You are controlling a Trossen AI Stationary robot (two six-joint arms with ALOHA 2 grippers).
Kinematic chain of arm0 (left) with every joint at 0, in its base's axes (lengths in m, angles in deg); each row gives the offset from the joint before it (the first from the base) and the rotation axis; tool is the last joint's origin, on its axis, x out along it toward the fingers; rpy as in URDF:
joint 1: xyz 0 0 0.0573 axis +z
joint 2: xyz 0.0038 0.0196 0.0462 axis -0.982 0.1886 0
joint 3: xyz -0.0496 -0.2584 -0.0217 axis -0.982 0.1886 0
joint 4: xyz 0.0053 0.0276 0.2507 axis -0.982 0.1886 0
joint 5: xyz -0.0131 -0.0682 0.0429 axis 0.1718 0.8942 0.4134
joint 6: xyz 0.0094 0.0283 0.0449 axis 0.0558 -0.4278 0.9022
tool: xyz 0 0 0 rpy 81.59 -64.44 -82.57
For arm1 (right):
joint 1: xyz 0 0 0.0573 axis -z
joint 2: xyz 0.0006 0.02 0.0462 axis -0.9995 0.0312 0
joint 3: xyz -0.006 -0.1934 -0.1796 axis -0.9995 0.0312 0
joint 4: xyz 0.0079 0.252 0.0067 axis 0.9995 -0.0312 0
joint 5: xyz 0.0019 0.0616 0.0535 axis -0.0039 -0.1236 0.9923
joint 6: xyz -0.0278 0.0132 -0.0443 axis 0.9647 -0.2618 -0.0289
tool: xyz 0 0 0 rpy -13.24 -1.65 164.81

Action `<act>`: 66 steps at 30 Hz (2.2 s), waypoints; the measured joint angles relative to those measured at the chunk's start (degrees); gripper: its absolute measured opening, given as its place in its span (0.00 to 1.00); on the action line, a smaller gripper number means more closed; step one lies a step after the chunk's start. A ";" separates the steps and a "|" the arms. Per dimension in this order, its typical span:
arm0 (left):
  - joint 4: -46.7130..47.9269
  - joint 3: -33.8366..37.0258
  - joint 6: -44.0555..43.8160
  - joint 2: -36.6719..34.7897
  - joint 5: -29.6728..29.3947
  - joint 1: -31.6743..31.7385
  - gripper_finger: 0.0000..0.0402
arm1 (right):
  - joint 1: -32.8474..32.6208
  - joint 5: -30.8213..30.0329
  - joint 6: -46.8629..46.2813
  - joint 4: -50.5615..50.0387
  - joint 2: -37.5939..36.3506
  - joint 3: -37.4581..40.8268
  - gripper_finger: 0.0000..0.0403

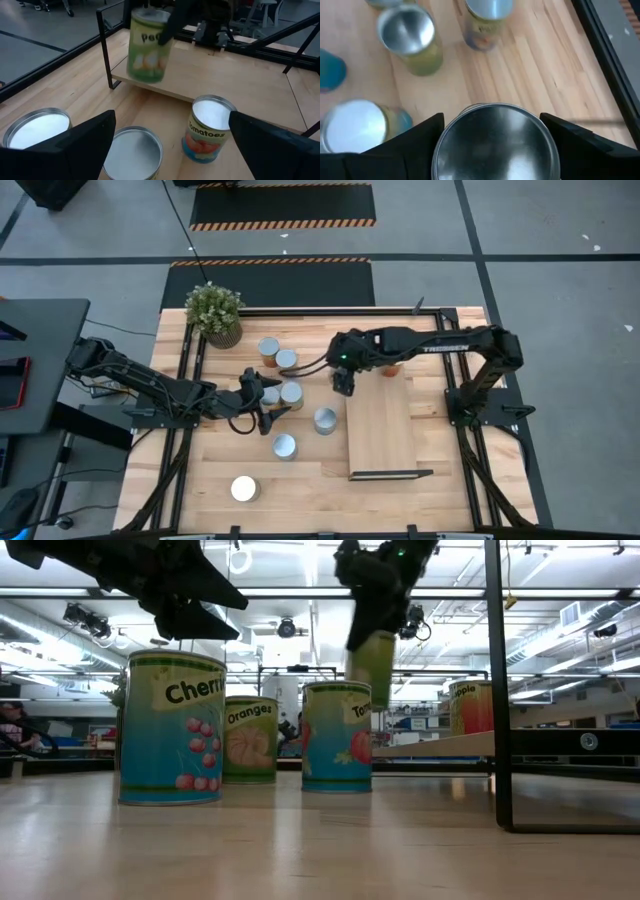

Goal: Pick and place cans onto a shelf
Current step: Put the canned pears on the shelf

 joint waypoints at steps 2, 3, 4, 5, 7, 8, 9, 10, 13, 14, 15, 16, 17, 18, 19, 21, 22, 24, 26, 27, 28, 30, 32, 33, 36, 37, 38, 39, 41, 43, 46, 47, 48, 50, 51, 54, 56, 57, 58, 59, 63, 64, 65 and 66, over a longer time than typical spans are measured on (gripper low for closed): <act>0.00 0.00 0.00 0.00 0.00 -0.01 0.99 | 0.47 -0.28 -1.02 -2.54 -0.66 0.00 0.81; 0.00 0.00 0.00 0.00 0.00 -0.01 0.99 | 0.80 -0.72 -1.76 -3.78 -0.90 0.00 0.81; -0.01 0.00 0.00 0.00 0.00 -0.01 0.99 | 1.17 -1.32 -2.58 -4.66 -1.00 0.07 0.81; -0.01 0.00 0.03 0.00 0.00 -0.01 0.99 | 1.63 -1.94 -3.50 -5.07 -1.02 0.27 0.81; -0.02 0.00 0.03 0.00 0.00 -0.01 0.99 | 2.56 -3.60 -5.26 -6.14 -1.02 1.25 0.81; -0.02 0.00 0.03 0.00 0.00 -0.01 0.99 | 2.94 -4.38 -6.24 -6.47 -0.95 1.94 0.81; -0.02 0.00 0.03 0.00 0.00 -0.01 0.99 | 3.24 -5.03 -7.11 -6.38 -0.89 2.76 0.81; -0.02 0.00 0.02 0.00 0.00 -0.01 0.99 | 3.50 -5.20 -7.97 -6.24 -0.87 3.68 0.81; -0.02 0.00 -0.08 0.00 0.00 -0.01 0.99 | 4.02 -5.17 -9.65 -6.10 -0.85 6.22 0.81; -0.04 0.00 -0.08 0.00 0.00 -0.01 0.99 | 4.22 -5.13 -9.80 -5.69 -0.85 7.03 0.81; -0.04 0.00 -0.08 0.00 0.00 -0.01 0.99 | 4.47 -5.13 -9.88 -5.22 -0.84 7.75 0.81; -0.04 0.00 -0.09 0.00 0.00 -0.01 0.99 | 4.72 -5.00 -9.88 -4.84 -0.83 8.36 0.82; -0.06 0.00 -0.11 0.00 0.00 -0.01 0.99 | 5.00 -4.78 -9.88 -4.57 -0.83 8.83 0.82; -0.07 0.00 -0.11 0.00 0.00 0.00 0.99 | 5.27 -4.67 -9.90 -4.02 -0.83 9.23 0.83; -0.07 0.00 -0.11 0.00 0.00 -0.01 0.99 | 5.49 -4.54 -9.88 -3.30 -0.85 9.54 0.84; -0.07 0.00 -0.11 0.00 0.00 0.00 0.99 | 5.87 -4.20 -9.77 -2.92 -0.81 10.11 0.86; -0.07 0.00 -0.12 0.00 0.00 -0.01 0.99 | 6.02 -4.15 -9.74 -2.86 -0.78 10.14 0.87; -0.07 0.00 -0.13 0.00 0.00 -0.01 0.99 | 6.12 -4.12 -9.49 -2.02 -0.78 10.13 0.88; -0.07 0.00 -0.13 0.00 0.00 -0.01 0.99 | 6.10 -4.10 -9.40 -1.68 -0.78 10.12 0.89; -0.07 0.00 -0.13 0.00 0.00 0.00 0.99 | 6.08 -4.10 -9.37 -1.55 -0.78 10.12 0.89; -0.07 0.00 -0.15 0.00 0.00 -0.01 0.99 | 6.08 -4.10 -9.33 -1.44 -0.78 10.12 0.89; -0.06 0.00 -0.15 0.00 0.00 0.00 0.99 | 6.08 -4.10 -9.25 -1.53 -0.78 10.12 0.89; -0.05 0.00 -0.15 -0.02 0.00 -0.01 0.99 | 6.09 -4.12 -9.19 -1.52 -0.96 10.12 0.89; -0.05 0.00 -0.15 0.00 0.00 -0.01 0.99 | 6.08 -4.23 -9.12 -1.44 -1.08 10.12 0.89; -0.03 0.00 -0.15 -0.02 0.00 0.00 0.99 | 5.88 -5.25 -8.87 -1.29 -1.93 10.11 0.89; -0.03 0.00 -0.15 -0.02 0.00 -0.01 0.99 | 5.83 -5.50 -8.82 -1.13 -2.20 10.08 0.89; -0.02 0.00 -0.15 -0.02 0.00 -0.01 0.99 | 5.81 -5.48 -8.79 -1.27 -2.42 10.08 0.89; -0.02 0.00 -0.15 -0.02 0.00 0.00 0.99 | 5.70 -5.51 -8.79 -1.44 -2.52 10.08 0.89; -0.02 -0.02 -0.15 -0.02 0.00 -0.01 0.99 | 5.52 -5.74 -8.79 -1.39 -2.96 10.08 0.89; 0.00 -0.02 -0.15 -0.02 0.00 -0.01 0.99 | 5.15 -6.05 -8.79 -1.28 -3.26 10.08 0.89; 0.00 -0.02 -0.15 -0.02 -0.01 0.00 0.99 | 4.71 -6.12 -8.79 -1.40 -3.43 10.08 0.89; 0.01 -0.02 -0.15 -0.02 0.00 0.00 0.99 | 4.63 -6.12 -8.79 -1.46 -3.43 10.08 0.89; 0.02 -0.02 -0.15 -0.02 0.00 0.00 0.99 | 4.57 -6.12 -8.79 -1.55 -3.43 10.08 0.89; 0.01 -0.02 -0.15 -0.02 0.00 -0.01 0.99 | 4.55 -6.21 -8.79 -1.55 -3.43 10.08 0.89; 0.01 -0.02 -0.15 -0.02 0.00 -0.01 0.99 | 4.55 -6.29 -8.79 -1.55 -3.43 10.08 0.89; 0.00 -0.02 -0.17 -0.02 0.00 -0.01 0.99 | 4.52 -6.29 -8.79 -1.57 -3.43 10.08 0.89; 0.00 -0.02 -0.17 -0.02 0.00 -0.01 0.99 | 4.53 -6.30 -8.79 -1.64 -3.43 10.08 0.89; 0.00 -0.02 -0.17 -0.02 0.00 0.01 0.99 | 4.52 -6.44 -8.79 -1.66 -3.43 10.08 0.89; 0.00 -0.02 -0.19 -0.02 0.00 0.00 0.99 | 4.52 -7.08 -8.79 -1.73 -3.45 10.08 0.89; 0.00 -0.02 -0.17 -0.02 0.00 -0.01 0.99 | 4.52 -8.04 -8.80 -2.00 -3.45 10.08 0.89; 0.00 -0.02 -0.17 -0.02 0.00 0.01 0.99 | 4.55 -10.67 -9.22 -4.17 -3.45 10.08 0.89; 0.00 -0.02 -0.17 -0.02 0.00 -0.01 0.99 | 4.55 -10.88 -9.25 -4.62 -3.45 10.08 0.89; 0.00 -0.02 -0.17 -0.02 0.00 -0.01 0.99 | 4.52 -11.02 -9.50 -4.96 -3.45 10.08 0.89; 0.00 -0.02 -0.17 -0.02 -0.01 0.00 0.99 | 4.50 -11.16 -9.69 -5.19 -3.45 10.08 0.89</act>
